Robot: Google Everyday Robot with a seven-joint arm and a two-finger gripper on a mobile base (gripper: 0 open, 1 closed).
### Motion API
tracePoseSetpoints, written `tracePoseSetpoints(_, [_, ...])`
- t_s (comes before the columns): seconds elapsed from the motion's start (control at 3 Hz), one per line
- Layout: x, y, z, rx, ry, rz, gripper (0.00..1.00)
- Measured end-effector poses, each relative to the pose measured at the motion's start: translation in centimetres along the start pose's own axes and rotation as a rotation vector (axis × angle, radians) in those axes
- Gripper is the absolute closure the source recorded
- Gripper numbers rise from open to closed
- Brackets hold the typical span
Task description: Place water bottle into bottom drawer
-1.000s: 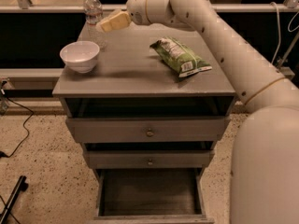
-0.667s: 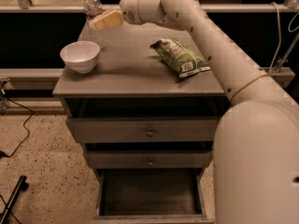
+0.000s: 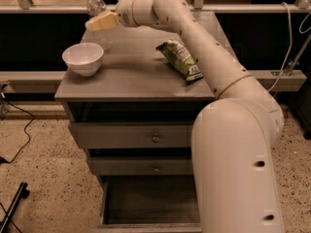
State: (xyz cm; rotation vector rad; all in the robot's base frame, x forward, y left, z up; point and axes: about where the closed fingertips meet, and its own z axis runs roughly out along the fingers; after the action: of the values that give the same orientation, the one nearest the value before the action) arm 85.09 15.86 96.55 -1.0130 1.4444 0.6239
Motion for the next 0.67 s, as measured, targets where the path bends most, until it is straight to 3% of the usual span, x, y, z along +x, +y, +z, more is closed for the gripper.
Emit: tracePoseSetpoints(0.67, [0.5, -0.8, 2.8, -0.005, -0.021, 0.029, 0.00])
